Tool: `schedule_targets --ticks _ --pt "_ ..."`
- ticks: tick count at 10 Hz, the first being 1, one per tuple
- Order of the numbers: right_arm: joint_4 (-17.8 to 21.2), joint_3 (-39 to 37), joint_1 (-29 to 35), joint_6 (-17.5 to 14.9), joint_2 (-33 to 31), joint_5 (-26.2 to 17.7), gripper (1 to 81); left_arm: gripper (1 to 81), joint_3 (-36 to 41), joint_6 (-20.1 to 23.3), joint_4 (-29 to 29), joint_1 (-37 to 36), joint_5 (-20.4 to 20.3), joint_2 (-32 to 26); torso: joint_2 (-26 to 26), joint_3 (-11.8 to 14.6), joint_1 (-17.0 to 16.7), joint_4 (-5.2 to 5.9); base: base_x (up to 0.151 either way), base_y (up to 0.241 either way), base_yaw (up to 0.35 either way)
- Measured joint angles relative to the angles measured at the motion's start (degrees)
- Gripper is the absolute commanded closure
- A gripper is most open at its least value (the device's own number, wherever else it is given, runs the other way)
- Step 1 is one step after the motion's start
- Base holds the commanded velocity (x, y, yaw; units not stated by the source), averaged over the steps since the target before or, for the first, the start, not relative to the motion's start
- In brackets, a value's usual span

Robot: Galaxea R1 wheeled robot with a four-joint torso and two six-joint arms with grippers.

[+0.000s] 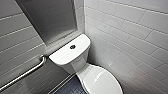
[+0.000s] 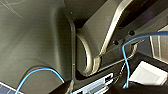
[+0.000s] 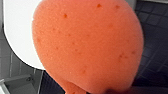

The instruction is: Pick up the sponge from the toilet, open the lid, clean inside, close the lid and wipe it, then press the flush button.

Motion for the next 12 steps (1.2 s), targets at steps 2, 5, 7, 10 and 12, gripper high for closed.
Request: schedule_targets --ticks 2,5,7,10,12 --pt "0.13 -1.94 -8.11 0.35 -4.05 2.26 81.1 1.0 0.0 0.0 -0.05 0.0 0.0 -0.83 -0.02 0.0 0.0 0.0 0.0 0.0 0.0" --pt "-0.02 -4.41 -17.77 0.17 -3.73 8.16 81.1 1.0 -0.09 0.0 -0.07 0.0 -0.11 -0.89 -0.02 0.0 0.0 0.0 0.0 0.0 0.0" --pt "-0.55 -7.81 -24.23 -0.05 -2.45 10.5 81.1 1.0 -0.11 0.02 -0.05 -0.02 -0.12 -0.89 0.89 0.61 -0.57 0.0 0.0 0.0 0.0" --pt "-2.18 -14.57 -28.92 -0.09 5.9 15.24 81.1 1.0 -1.22 0.0 -0.05 0.0 -1.28 -0.89 6.47 5.64 -4.2 0.0 0.0 0.0 0.0" --pt "-3.33 -19.52 -31.56 -0.2 9.35 16.09 81.1 1.0 -2.79 0.0 -0.05 0.33 -1.55 -0.24 10.77 9.61 -7.02 0.0 0.0 0.0 0.0"
